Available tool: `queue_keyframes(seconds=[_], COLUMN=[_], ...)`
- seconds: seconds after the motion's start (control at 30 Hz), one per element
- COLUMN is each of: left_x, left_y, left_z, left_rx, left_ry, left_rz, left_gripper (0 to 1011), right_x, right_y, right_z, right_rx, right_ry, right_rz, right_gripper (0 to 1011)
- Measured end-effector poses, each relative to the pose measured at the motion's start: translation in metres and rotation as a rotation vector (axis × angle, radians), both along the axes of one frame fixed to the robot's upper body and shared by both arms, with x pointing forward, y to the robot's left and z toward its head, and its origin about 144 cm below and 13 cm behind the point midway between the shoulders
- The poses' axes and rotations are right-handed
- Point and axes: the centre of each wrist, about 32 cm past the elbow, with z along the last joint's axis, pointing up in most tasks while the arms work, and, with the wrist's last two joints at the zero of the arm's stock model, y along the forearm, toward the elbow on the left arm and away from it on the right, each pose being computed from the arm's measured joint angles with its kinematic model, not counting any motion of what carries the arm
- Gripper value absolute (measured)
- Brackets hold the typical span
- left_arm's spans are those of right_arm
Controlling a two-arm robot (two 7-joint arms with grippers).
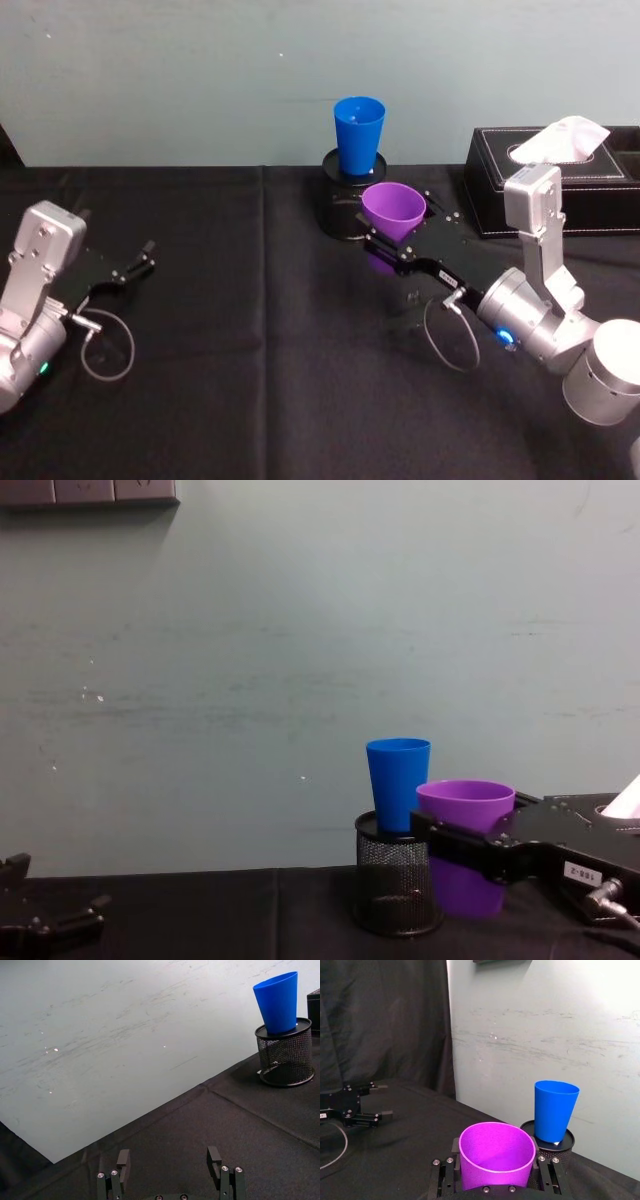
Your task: Pick up one cup with a gripper and tap it against the other cup.
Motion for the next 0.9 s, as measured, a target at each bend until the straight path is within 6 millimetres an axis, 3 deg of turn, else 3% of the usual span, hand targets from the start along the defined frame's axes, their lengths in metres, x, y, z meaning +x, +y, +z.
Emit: queue_keyframes(seconds=[0.9], left_x=[0.0000], left_y=[0.0000], left_z=[0.0000], left_rx=[0.000], left_ry=[0.000], left_rz=[0.000], left_gripper=[1000], right_x=[0.0002], right_y=[0.0000], right_z=[-0.0017], right_rx=[0.000], right_ry=[0.002], right_rz=[0.001], right_gripper=[751])
